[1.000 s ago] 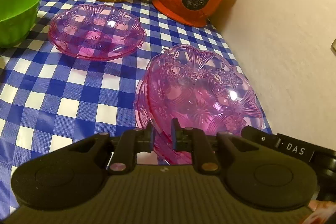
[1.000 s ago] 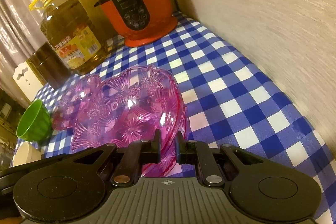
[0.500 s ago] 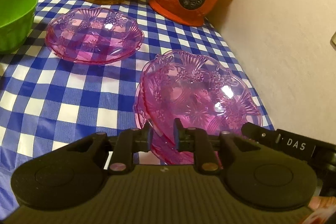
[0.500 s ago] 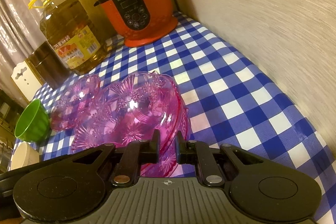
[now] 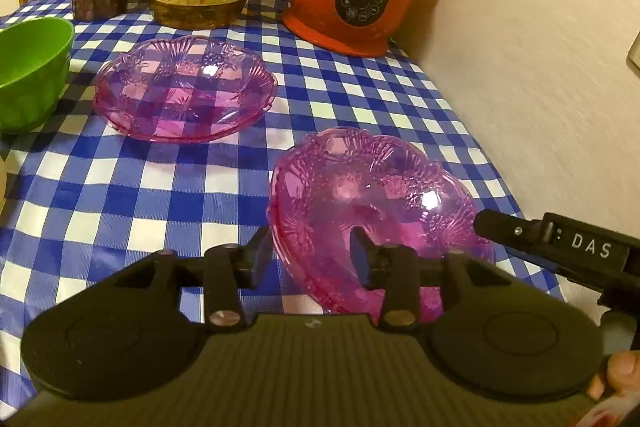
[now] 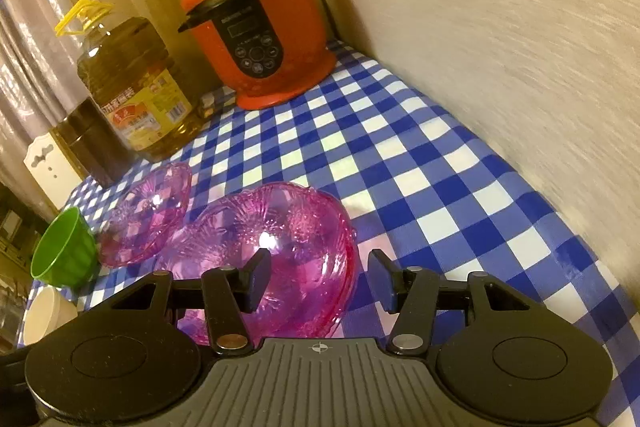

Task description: Organize plates and bowls

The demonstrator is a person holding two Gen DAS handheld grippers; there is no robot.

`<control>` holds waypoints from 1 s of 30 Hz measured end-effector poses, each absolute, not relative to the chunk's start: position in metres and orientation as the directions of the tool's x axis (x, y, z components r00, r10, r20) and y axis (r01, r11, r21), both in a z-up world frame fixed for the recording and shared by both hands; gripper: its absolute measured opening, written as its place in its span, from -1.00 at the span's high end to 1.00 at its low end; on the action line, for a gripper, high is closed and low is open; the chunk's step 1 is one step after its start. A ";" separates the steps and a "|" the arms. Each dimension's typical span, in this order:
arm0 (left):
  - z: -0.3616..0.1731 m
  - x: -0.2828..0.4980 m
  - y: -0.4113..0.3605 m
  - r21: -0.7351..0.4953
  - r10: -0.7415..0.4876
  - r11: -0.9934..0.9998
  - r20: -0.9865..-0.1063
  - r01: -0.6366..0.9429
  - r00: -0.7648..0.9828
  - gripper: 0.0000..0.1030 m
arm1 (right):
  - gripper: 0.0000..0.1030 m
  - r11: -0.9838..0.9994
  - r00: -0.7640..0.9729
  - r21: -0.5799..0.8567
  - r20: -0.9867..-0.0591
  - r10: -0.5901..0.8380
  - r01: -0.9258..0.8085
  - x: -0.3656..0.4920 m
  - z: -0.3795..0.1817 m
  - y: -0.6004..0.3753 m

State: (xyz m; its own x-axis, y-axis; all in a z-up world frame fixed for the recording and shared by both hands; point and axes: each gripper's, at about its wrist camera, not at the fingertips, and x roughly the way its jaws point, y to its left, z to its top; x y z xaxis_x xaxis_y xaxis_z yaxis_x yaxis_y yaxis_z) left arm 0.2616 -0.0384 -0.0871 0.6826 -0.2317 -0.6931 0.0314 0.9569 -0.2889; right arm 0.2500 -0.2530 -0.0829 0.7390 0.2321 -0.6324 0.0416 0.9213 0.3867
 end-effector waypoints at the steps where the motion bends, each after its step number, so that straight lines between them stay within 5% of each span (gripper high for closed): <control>1: -0.087 0.261 -0.037 -0.292 -0.232 0.956 -0.691 0.029 0.685 0.25 | -0.04 0.922 0.740 0.385 -0.633 0.230 0.043 0.250 -0.083 -0.253; 20: -0.080 0.254 -0.007 -0.332 -0.192 0.941 -0.685 -0.067 0.703 0.24 | -0.04 0.927 0.756 0.374 -0.617 0.218 0.038 0.247 -0.077 -0.251; 30: -0.062 0.264 0.034 -0.340 -0.119 0.924 -0.685 -0.172 0.719 0.00 | -0.04 0.925 0.762 0.377 -0.583 0.281 -0.053 0.254 -0.058 -0.222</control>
State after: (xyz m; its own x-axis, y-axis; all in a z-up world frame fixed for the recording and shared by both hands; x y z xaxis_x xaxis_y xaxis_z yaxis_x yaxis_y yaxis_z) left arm 0.2644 0.0343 -0.0615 0.7188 -0.1187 -0.6850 -0.1717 0.9245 -0.3404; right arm 0.2539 -0.2219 -0.0585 0.7622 0.2812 -0.5831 -0.0528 0.9247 0.3769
